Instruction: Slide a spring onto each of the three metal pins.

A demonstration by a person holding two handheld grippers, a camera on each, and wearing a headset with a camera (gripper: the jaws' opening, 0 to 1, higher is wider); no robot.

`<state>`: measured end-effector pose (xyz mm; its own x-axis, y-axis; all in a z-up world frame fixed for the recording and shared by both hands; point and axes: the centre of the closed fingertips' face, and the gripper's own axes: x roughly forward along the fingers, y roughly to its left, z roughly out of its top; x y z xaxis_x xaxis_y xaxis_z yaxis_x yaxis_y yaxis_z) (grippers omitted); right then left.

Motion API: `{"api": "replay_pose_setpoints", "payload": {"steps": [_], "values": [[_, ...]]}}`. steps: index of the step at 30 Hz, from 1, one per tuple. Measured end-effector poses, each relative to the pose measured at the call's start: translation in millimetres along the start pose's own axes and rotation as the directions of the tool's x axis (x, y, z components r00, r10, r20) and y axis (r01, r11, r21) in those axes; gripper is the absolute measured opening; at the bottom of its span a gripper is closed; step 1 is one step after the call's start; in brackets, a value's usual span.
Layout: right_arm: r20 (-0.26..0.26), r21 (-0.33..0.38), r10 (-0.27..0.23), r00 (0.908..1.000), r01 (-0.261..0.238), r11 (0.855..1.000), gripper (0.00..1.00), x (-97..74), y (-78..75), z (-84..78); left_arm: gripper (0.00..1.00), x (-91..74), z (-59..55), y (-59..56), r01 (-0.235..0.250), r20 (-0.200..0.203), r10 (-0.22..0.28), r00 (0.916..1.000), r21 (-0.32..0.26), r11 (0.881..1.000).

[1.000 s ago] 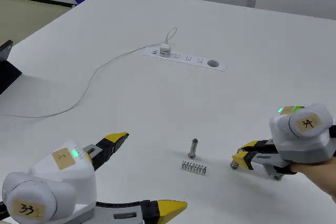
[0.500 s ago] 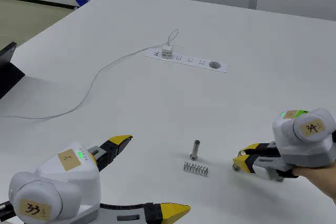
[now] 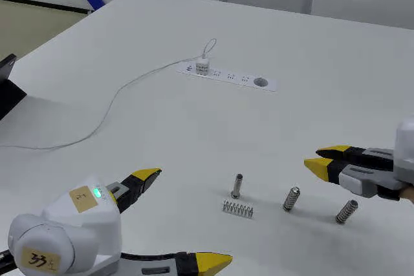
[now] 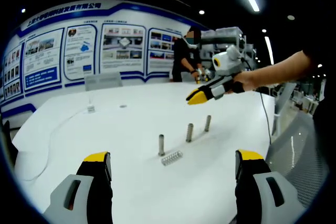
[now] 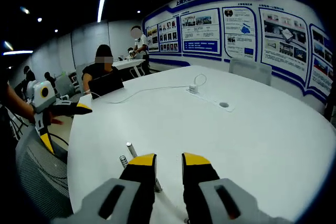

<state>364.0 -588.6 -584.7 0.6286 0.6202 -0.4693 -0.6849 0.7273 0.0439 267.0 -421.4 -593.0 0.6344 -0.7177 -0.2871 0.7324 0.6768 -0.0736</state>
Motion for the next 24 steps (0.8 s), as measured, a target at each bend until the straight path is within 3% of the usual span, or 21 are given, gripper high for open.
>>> {"api": "replay_pose_setpoints", "payload": {"steps": [2, 5, 7, 11, 13, 16, 19, 24], "values": [[0.010, -0.016, 0.034, 0.9994, -0.034, 0.999, 0.20, 0.3, 11.7, 2.8, 1.00, 0.0, -0.2, -0.2, 0.000, -0.003, 0.000, 1.0000, 0.005, 1.000], [0.011, -0.059, 0.129, 0.9916, -0.128, 0.990, 0.19, 4.5, 41.7, 4.4, 1.00, 0.3, 0.4, 0.0, 0.000, 0.001, 0.000, 1.0000, 0.003, 1.000], [-0.011, -0.109, 0.174, 0.9847, -0.174, 0.979, 0.19, 10.7, 60.3, 0.1, 1.00, 0.5, -0.3, 0.1, 0.000, -0.002, 0.000, 1.0000, 0.001, 1.000], [-0.087, -0.184, 0.213, 0.9732, -0.225, 0.957, 0.19, 27.1, 87.5, -17.2, 1.00, 0.4, -0.5, 0.0, -0.001, -0.004, 0.001, 1.0000, 0.005, 1.000], [-0.111, -0.194, 0.213, 0.9707, -0.232, 0.953, 0.19, 35.2, 90.9, -25.7, 1.00, 0.4, -0.3, 0.5, -0.002, -0.003, 0.002, 1.0000, 0.005, 1.000], [-0.190, -0.248, 0.189, 0.9633, -0.234, 0.940, 0.19, 50.4, 94.7, -44.1, 0.99, 0.3, -1.2, 0.9, -0.004, -0.007, 0.004, 1.0000, 0.003, 1.000], [-0.223, -0.262, 0.198, 0.9545, -0.255, 0.931, 0.18, 62.6, 100.3, -54.7, 0.99, 0.3, -1.1, 0.4, -0.002, -0.006, 0.002, 1.0000, 0.005, 1.000], [-0.266, -0.263, 0.181, 0.9468, -0.252, 0.931, 0.18, 76.3, 97.8, -68.4, 0.99, 0.5, -2.5, -0.8, 0.003, -0.014, -0.003, 0.9999, 0.011, 1.000]]}}
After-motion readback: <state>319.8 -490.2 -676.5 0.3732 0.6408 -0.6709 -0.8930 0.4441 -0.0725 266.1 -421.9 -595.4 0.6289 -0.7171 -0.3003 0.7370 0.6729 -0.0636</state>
